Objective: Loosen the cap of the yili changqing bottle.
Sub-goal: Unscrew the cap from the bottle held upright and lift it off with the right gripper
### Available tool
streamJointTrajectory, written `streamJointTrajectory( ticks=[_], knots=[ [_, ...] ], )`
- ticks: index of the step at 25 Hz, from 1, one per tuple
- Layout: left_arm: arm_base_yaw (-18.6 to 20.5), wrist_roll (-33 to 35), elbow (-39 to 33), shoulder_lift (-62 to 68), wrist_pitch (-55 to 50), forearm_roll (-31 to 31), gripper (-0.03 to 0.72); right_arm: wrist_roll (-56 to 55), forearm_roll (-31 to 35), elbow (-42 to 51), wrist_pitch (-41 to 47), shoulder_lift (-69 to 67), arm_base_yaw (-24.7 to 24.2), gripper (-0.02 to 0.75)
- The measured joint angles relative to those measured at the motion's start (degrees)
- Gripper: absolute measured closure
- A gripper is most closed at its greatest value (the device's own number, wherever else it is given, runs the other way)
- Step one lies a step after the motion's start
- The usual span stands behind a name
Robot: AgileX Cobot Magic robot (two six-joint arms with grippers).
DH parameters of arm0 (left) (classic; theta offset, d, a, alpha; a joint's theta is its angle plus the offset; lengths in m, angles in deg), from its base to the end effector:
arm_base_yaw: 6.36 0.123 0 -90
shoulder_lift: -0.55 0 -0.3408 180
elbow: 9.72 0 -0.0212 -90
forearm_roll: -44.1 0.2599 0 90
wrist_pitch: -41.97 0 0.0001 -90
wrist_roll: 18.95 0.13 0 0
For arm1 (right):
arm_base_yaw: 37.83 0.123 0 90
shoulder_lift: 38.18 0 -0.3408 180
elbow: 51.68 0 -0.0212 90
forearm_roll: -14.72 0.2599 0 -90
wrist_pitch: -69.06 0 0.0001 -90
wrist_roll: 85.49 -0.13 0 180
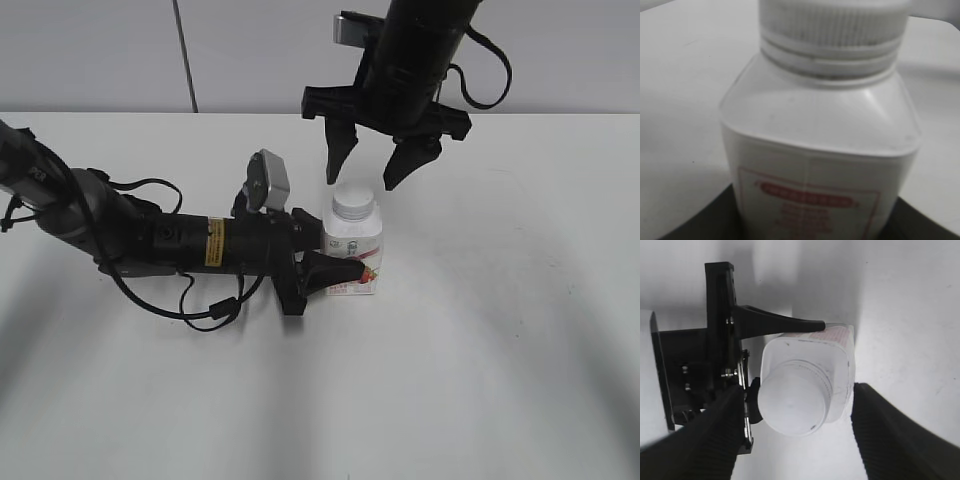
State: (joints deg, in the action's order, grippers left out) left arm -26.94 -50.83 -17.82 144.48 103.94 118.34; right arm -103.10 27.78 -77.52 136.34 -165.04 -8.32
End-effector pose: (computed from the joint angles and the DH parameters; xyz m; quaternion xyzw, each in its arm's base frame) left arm 0.4034 -0.2694 0.0646 0.5188 0.6182 -0.4073 0.4275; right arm 0.4135 0.2652 0.2425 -0.0696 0.9864 0.1402 0.0493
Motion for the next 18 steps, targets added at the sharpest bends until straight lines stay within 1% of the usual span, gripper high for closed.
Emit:
streamJointTrajectory(
  ticks=[11,18],
  knots=[
    [-0.06,0.0,0.0,0.0,-0.06,-0.12,0.329,-0.14,0.4,-0.52,0.36,-2.37,0.98,0.218],
    [-0.06,0.0,0.0,0.0,-0.06,-0.16,0.329,-0.14,0.07,-0.52,0.87,-2.37,0.98,0.323]
  ],
)
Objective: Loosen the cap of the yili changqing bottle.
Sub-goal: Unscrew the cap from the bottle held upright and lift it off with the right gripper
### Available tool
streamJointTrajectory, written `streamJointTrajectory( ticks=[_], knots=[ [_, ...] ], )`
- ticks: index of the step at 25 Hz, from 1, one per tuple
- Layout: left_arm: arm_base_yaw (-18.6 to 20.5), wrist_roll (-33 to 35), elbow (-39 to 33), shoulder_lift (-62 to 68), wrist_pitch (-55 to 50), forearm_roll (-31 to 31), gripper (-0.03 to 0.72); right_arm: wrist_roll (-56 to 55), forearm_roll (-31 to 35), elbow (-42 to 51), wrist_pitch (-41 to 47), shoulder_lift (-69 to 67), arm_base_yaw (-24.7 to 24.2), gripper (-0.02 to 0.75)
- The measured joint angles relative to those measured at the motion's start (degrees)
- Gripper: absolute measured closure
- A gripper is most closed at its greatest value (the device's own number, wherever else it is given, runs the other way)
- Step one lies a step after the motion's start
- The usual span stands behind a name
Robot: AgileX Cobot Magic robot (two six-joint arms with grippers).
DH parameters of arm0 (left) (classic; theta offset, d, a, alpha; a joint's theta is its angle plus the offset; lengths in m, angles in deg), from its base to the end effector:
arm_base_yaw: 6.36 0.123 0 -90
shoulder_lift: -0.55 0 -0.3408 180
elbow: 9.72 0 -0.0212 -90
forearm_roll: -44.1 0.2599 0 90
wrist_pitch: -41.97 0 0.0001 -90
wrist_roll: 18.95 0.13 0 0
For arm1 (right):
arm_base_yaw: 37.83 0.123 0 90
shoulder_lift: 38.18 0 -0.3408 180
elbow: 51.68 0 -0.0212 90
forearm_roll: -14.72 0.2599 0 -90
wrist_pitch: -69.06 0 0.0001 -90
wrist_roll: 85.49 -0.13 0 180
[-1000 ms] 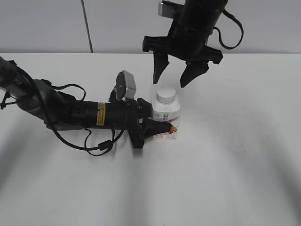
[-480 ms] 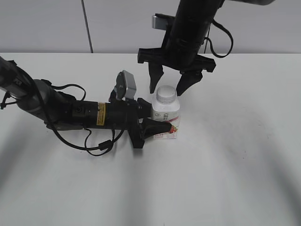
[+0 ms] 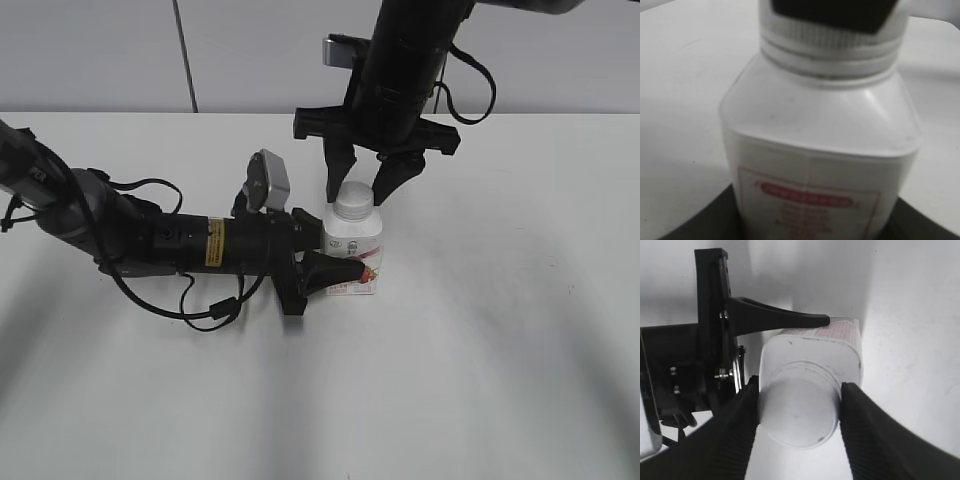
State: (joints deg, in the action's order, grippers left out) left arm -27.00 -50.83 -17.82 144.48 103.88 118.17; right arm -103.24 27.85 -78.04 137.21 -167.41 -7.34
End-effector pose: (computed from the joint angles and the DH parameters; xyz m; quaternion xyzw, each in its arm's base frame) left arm 0.4034 -0.2698 0.0647 0.5180 0.6188 -0.4071 0.4279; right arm 0.4122 0.2745 0.2244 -0.0760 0.9881 0.1314 0.0264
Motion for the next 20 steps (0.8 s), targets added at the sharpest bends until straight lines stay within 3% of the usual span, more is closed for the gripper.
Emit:
streamJointTrajectory(
  ticks=[11,20],
  knots=[
    [0.0,0.02,0.0,0.0,0.0,0.0,0.329,2.94,-0.05,-0.04,0.57,0.0,0.0,0.342],
    [0.0,0.17,0.0,0.0,0.0,0.17,0.33,35.72,-0.05,-0.06,0.59,0.0,0.0,0.346]
  ],
)
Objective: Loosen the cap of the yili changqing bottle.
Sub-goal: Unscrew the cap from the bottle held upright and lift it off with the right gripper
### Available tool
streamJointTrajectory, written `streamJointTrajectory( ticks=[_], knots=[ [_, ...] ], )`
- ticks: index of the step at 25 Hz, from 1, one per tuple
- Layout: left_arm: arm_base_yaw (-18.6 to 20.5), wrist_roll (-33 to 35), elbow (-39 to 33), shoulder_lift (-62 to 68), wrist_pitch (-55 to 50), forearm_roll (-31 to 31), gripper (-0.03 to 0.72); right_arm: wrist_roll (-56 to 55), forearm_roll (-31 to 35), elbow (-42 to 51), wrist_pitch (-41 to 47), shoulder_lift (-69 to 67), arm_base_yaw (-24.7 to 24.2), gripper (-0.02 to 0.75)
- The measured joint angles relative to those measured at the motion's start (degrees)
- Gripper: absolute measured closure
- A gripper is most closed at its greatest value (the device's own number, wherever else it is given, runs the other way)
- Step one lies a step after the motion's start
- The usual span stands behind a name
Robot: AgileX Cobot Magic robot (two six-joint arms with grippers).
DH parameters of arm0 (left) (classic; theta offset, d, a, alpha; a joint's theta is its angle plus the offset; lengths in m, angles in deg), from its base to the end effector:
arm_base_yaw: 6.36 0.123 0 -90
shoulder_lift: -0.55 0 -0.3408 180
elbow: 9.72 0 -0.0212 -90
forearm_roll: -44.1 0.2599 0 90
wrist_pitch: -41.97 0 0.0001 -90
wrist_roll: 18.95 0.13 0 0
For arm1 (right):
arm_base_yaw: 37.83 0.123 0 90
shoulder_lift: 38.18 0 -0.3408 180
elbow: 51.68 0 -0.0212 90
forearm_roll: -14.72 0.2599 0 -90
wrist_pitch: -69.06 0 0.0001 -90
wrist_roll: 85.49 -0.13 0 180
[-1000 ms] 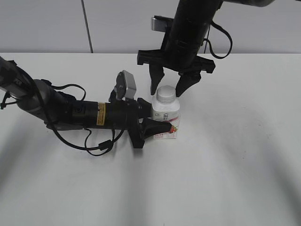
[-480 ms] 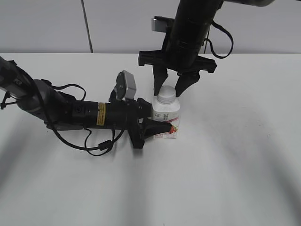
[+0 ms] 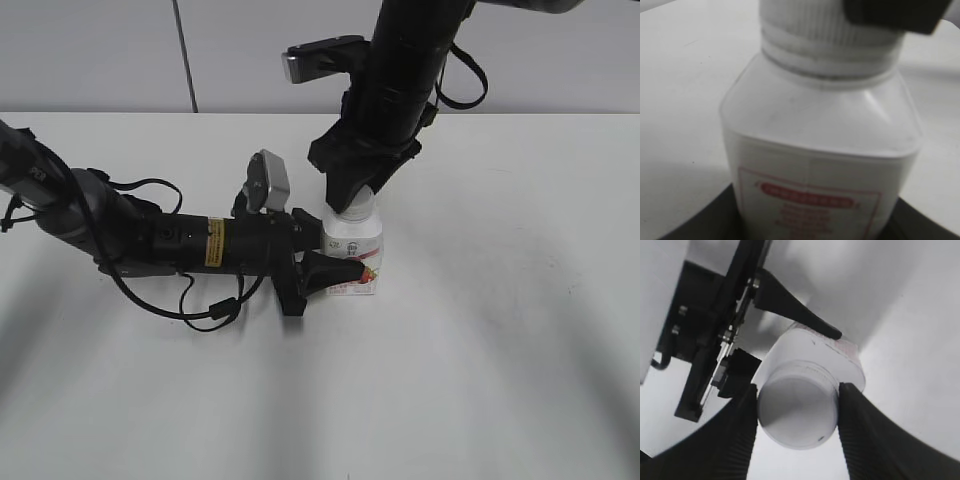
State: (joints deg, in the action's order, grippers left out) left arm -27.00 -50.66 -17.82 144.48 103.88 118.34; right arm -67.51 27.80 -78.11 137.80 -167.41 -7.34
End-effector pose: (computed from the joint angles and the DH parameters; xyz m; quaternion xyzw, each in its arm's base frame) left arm 0.4031 -0.2697 0.0645 0.5201 0.6175 -0.4065 0.4278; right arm 0.4113 0.2740 0.2245 -0.3763 0.9172 0.1162 0.0610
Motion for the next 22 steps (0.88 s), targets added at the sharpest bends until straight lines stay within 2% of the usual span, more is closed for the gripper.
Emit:
streamJointTrajectory(
  ticks=[17,22],
  knots=[
    [0.0,0.07,0.0,0.0,0.3,0.0,0.33,45.34,0.11,-0.48,0.39,0.0,0.0,0.351],
    [0.0,0.07,0.0,0.0,0.42,0.0,0.33,50.35,0.2,-0.52,0.41,0.0,0.0,0.351]
  ],
)
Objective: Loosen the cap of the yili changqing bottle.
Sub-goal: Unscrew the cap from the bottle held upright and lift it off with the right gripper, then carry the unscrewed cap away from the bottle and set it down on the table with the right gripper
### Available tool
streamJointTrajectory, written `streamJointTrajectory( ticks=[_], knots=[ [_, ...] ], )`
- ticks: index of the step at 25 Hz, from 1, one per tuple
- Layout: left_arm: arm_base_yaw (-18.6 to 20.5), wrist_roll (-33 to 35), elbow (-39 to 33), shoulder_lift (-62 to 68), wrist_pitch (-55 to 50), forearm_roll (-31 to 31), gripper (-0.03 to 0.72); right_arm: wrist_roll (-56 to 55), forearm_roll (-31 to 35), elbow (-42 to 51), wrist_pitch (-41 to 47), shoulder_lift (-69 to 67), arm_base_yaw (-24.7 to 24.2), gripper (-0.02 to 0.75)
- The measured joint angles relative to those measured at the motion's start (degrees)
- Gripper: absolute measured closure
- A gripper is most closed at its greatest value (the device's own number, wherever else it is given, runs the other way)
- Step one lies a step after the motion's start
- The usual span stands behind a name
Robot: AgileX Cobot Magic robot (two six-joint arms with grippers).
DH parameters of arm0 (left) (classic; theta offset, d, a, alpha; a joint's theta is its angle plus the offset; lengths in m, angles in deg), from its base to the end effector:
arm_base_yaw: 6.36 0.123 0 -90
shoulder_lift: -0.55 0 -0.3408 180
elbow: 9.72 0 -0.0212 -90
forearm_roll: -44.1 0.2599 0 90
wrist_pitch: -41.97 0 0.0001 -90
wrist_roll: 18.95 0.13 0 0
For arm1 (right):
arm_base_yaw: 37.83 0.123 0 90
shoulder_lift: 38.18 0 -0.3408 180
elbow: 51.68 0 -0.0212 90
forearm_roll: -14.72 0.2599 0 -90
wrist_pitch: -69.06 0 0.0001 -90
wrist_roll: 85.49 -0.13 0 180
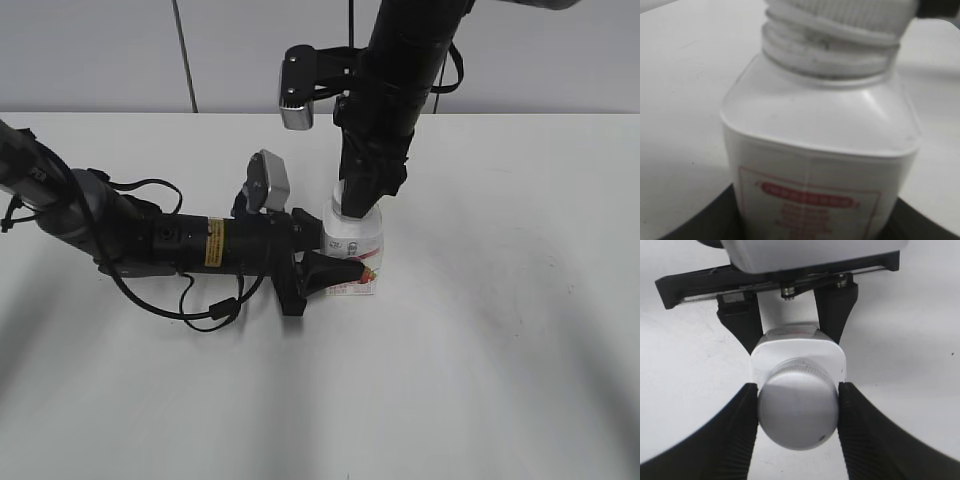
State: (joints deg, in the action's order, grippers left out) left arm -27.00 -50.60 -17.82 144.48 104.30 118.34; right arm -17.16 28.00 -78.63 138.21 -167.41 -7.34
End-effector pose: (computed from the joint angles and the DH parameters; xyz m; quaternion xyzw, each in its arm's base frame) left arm 0.4027 -0.2700 0.0653 0.5200 0.6151 -0.4091 0.4289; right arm 0.4115 0.2747 0.2270 -0.7307 0.6695 0.0808 0.1061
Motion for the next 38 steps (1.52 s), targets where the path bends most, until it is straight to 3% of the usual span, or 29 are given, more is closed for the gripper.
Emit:
streamJointTrajectory(
  ticks=[16,29,33,38],
  knots=[
    [0.0,-0.05,0.06,0.0,0.0,0.43,0.33,-3.25,-0.84,-1.24,0.69,2.57,0.0,0.351],
    [0.05,-0.05,0.06,0.0,0.0,0.53,0.33,-35.03,-12.66,-1.24,0.74,5.03,-0.97,0.351],
    [0.05,-0.05,0.06,0.0,-0.05,0.53,0.33,-40.04,-8.87,-1.19,0.74,6.53,-4.25,0.351],
    [0.05,-0.05,0.06,0.0,-0.06,0.64,0.33,-46.05,-0.93,1.17,0.55,6.96,-14.97,0.352]
  ],
)
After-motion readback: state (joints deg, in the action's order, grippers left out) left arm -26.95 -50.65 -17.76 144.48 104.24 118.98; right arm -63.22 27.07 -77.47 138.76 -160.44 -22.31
